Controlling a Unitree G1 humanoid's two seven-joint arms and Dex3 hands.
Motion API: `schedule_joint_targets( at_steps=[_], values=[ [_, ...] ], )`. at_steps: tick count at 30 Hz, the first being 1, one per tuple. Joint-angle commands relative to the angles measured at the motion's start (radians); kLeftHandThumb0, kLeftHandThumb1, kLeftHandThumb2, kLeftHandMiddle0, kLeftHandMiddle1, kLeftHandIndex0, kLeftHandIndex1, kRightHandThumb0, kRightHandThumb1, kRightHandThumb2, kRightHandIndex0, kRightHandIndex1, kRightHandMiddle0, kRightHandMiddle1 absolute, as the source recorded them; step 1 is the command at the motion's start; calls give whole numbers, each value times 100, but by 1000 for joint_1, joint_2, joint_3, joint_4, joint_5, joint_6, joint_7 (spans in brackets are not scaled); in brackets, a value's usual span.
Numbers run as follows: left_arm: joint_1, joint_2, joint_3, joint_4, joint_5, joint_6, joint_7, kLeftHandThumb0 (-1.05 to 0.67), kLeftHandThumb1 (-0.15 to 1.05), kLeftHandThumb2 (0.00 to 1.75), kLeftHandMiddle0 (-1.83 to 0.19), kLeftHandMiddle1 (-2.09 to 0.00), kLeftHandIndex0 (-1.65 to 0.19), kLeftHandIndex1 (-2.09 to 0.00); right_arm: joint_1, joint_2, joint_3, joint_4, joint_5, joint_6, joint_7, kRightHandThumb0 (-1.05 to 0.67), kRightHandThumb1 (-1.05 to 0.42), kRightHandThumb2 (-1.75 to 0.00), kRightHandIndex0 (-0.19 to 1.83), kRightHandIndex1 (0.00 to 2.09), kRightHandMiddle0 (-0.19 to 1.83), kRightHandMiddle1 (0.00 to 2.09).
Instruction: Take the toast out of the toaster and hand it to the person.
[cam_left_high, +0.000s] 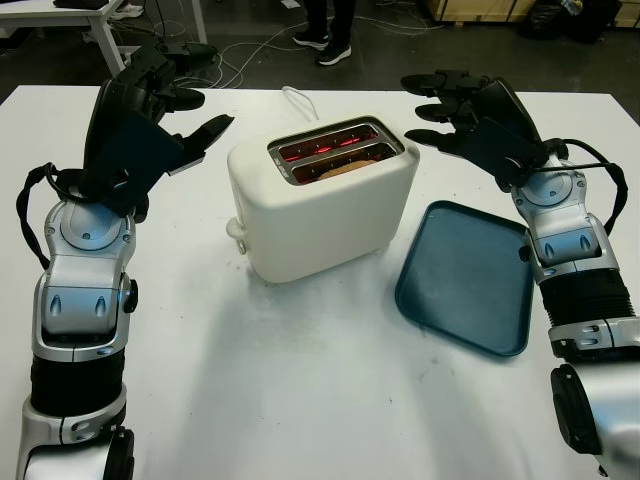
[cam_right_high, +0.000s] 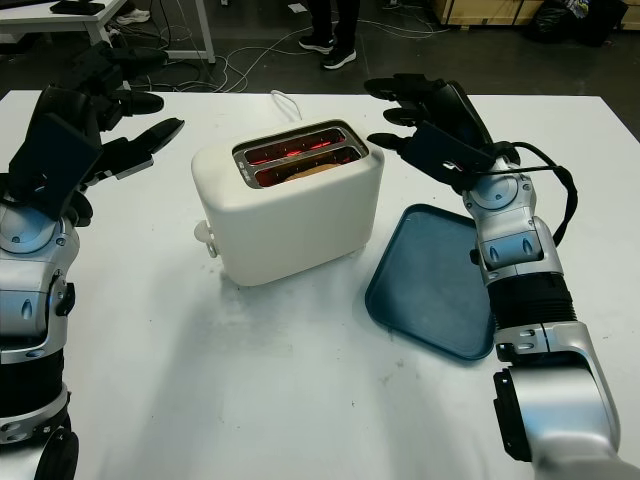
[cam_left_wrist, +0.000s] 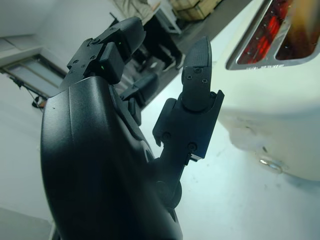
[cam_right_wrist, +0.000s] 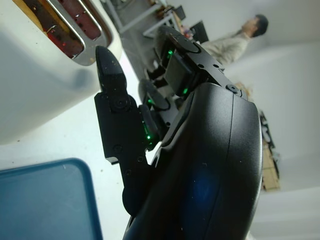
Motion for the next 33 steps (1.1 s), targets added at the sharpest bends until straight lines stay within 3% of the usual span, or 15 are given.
schedule_joint_targets(
  at_steps=[1,16,22,29,33],
  values=[
    [-6,6,3,-4,-1,-6,-2,-32,75,39,-12,-105,-25,-68,5,-1,-4,-7,1,-1,-3,-32,-92,-1,74,0,66,0],
    [-3,2,6,-5,-2,-5,2,-32,75,39,-13,-104,-25,-68,-16,-8,-6,13,4,-41,-1,-29,-87,0,78,2,69,2],
    [-3,6,5,-8,2,-1,2,-31,75,38,-13,-103,-26,-68,-114,-5,-36,73,62,-138,27,-22,-74,0,89,8,80,6],
    [-4,7,5,-11,5,9,1,-33,75,38,-14,-102,-26,-67,-285,-2,-23,110,107,-194,145,-31,-64,0,109,17,98,12],
    [-4,6,7,-9,1,5,1,-31,75,37,-14,-102,-26,-67,-346,0,36,103,72,-220,224,-39,-62,0,115,25,104,14]
  ],
)
